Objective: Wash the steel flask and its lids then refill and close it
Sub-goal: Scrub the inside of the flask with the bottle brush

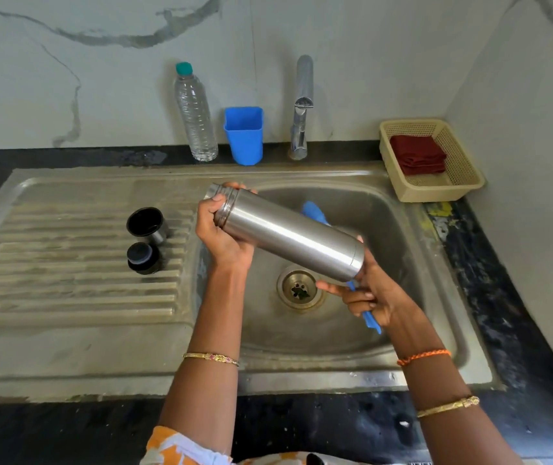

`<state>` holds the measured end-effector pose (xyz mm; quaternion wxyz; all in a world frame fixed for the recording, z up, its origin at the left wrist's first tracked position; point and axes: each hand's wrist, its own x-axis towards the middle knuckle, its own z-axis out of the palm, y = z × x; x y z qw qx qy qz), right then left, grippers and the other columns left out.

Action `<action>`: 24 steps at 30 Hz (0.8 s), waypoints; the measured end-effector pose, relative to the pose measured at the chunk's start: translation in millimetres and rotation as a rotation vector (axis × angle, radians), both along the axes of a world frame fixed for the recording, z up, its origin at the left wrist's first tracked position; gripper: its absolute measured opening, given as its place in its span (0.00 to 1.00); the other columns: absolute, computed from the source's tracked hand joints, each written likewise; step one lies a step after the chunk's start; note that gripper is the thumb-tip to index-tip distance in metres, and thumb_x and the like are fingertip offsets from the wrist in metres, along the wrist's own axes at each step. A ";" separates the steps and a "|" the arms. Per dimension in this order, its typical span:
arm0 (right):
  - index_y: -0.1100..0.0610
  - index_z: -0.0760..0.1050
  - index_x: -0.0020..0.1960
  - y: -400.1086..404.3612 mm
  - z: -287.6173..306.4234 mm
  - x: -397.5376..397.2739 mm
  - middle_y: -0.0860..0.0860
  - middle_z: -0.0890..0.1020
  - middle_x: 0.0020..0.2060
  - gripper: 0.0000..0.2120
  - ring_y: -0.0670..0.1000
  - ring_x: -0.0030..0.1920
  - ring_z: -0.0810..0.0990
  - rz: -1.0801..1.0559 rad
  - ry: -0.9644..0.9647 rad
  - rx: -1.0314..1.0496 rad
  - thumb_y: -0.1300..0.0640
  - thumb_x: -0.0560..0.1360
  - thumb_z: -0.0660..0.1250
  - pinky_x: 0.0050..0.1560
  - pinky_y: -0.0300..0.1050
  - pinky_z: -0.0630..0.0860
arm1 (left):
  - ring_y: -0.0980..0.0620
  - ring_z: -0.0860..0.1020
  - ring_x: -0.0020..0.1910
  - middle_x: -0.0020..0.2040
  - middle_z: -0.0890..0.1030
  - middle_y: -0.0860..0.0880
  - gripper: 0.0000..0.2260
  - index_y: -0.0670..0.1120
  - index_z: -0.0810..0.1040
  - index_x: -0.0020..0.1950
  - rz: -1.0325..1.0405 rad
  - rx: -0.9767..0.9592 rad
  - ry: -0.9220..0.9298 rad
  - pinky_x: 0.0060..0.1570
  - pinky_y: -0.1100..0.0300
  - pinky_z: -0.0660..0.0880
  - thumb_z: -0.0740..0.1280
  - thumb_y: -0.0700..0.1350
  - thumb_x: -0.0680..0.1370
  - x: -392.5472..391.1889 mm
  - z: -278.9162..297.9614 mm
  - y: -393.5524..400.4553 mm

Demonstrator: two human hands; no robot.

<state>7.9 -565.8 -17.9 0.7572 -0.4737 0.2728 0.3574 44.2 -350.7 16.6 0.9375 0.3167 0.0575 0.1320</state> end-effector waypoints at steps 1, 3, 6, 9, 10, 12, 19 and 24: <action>0.58 0.73 0.60 0.2 1.8 -0.1 0.62 0.83 0.45 0.37 0.40 0.14 0.56 -0.002 0.001 0.039 0.28 0.67 0.59 0.13 0.29 0.55 | 0.46 0.79 0.39 0.37 0.80 0.45 0.17 0.40 0.78 0.42 -0.020 0.022 -0.008 0.40 0.58 0.77 0.71 0.49 0.58 -0.4 -1.5 0.6; 0.60 0.73 0.57 3.0 5.4 0.9 0.61 0.82 0.44 0.35 0.40 0.14 0.57 0.001 -0.027 0.050 0.30 0.67 0.61 0.13 0.29 0.55 | 0.46 0.78 0.43 0.40 0.80 0.44 0.22 0.41 0.78 0.45 -0.075 0.060 -0.020 0.44 0.57 0.77 0.75 0.51 0.58 0.5 -5.4 4.2; 0.60 0.72 0.56 6.1 4.0 1.6 0.60 0.80 0.43 0.29 0.41 0.15 0.57 -0.108 -0.115 0.064 0.39 0.65 0.68 0.13 0.30 0.57 | 0.47 0.78 0.48 0.45 0.80 0.44 0.19 0.44 0.77 0.52 -0.156 0.154 0.141 0.48 0.54 0.75 0.72 0.52 0.66 -1.1 -6.5 6.5; 0.55 0.72 0.49 5.6 1.6 -2.1 0.51 0.69 0.33 0.17 0.42 0.16 0.56 -0.182 -0.229 0.037 0.46 0.68 0.70 0.13 0.31 0.55 | 0.48 0.80 0.47 0.39 0.83 0.47 0.15 0.47 0.77 0.53 -0.115 0.117 0.439 0.51 0.51 0.76 0.68 0.56 0.74 -1.0 -3.1 -0.6; 0.54 0.72 0.48 6.6 1.5 -4.7 0.48 0.67 0.30 0.14 0.42 0.18 0.56 -0.165 -0.258 -0.022 0.47 0.69 0.70 0.14 0.31 0.54 | 0.48 0.81 0.44 0.37 0.83 0.48 0.14 0.47 0.77 0.50 -0.076 0.058 0.487 0.49 0.52 0.77 0.68 0.57 0.74 0.0 -1.6 -3.0; 0.52 0.74 0.53 9.5 3.5 -9.9 0.47 0.71 0.32 0.15 0.42 0.21 0.57 -0.080 -0.331 -0.249 0.44 0.72 0.68 0.17 0.33 0.56 | 0.49 0.80 0.38 0.34 0.81 0.48 0.11 0.48 0.77 0.42 0.035 -0.019 0.540 0.43 0.55 0.78 0.70 0.55 0.73 1.0 -0.2 -6.1; 0.52 0.80 0.51 -1.9 10.4 -32.2 0.51 0.83 0.40 0.10 0.44 0.35 0.78 0.129 -0.531 -1.021 0.55 0.79 0.60 0.32 0.35 0.68 | 0.47 0.78 0.39 0.42 0.78 0.42 0.10 0.46 0.77 0.41 0.269 0.118 0.440 0.32 0.61 0.76 0.71 0.46 0.62 3.7 -10.4 -3.5; 0.53 0.79 0.59 42.0 36.6 -54.6 0.54 0.84 0.48 0.13 0.54 0.48 0.80 0.201 -0.727 -1.103 0.59 0.79 0.61 0.45 0.42 0.72 | 0.46 0.79 0.38 0.39 0.80 0.43 0.17 0.43 0.80 0.41 0.360 0.183 0.415 0.38 0.55 0.76 0.73 0.49 0.56 7.4 -22.2 -12.8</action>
